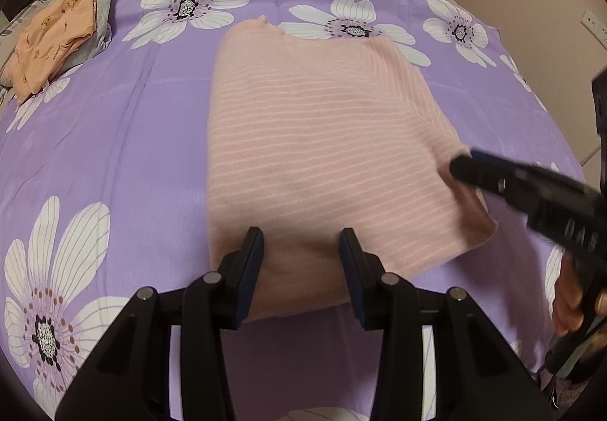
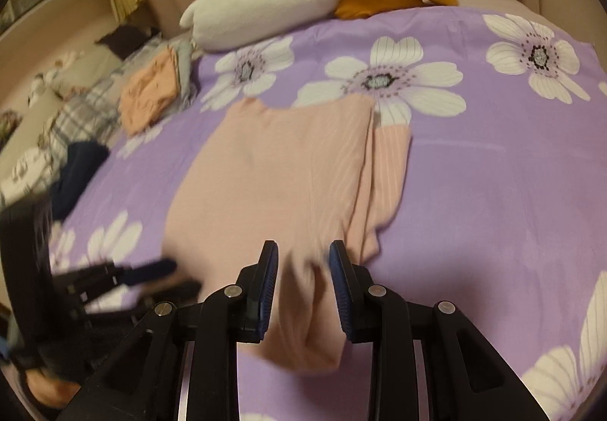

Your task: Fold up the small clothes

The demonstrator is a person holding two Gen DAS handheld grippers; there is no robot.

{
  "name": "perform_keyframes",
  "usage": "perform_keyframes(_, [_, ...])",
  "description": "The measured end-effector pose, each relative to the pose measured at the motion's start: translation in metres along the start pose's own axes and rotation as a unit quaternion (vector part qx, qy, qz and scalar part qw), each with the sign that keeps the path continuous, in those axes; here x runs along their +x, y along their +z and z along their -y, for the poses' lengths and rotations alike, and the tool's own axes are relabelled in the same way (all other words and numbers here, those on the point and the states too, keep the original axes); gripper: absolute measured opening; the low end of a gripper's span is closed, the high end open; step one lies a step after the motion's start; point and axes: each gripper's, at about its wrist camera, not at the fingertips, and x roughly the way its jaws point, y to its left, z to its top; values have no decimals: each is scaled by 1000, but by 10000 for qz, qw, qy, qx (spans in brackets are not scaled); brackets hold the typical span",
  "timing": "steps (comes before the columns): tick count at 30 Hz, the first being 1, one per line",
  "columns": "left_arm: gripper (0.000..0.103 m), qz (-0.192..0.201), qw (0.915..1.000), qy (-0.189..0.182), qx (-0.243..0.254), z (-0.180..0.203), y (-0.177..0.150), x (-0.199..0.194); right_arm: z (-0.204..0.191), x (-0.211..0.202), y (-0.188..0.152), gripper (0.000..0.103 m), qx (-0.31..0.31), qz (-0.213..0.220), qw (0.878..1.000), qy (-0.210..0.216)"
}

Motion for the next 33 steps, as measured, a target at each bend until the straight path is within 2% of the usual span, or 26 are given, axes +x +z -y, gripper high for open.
perform_keyframes(5, [41, -16, 10000, 49, -48, -1, -7, -3, 0, 8, -22, 31, -78, -392, 9989, -253])
perform_keyframes(11, [43, 5, 9999, 53, -149, -1, -16, -19, -1, -4, -35, 31, -65, -442, 9982, -403])
perform_keyframes(15, [67, 115, 9996, 112, -241, -1, -19, -38, -14, -30, -34, 31, -209, -224, 9987, -410])
perform_keyframes(17, [73, 215, 9994, 178, -228, 1, -19, -50, -21, -41, -33, 31, -278, -145, 9983, -488])
perform_keyframes(19, [87, 246, 9990, 277, -245, 2, -19, -59, -27, -48, -31, 39, -362, -105, 9974, -611])
perform_keyframes(21, [94, 267, 9987, 345, -260, 1, -19, -69, -31, -54, -30, 63, -370, -69, 9967, -718])
perform_keyframes(25, [103, 272, 9976, 509, -376, -1, -18, -86, -35, -67, -26, 67, -269, -40, 9968, -751])
perform_keyframes(29, [103, 237, 9969, 589, -457, -4, -16, -105, -43, -82, -23, 87, -307, 27, 9957, -877])
perform_keyframes(33, [103, 280, 9961, 617, -567, -5, -17, -123, -55, -104, -19, 95, -366, 275, 9951, -878])
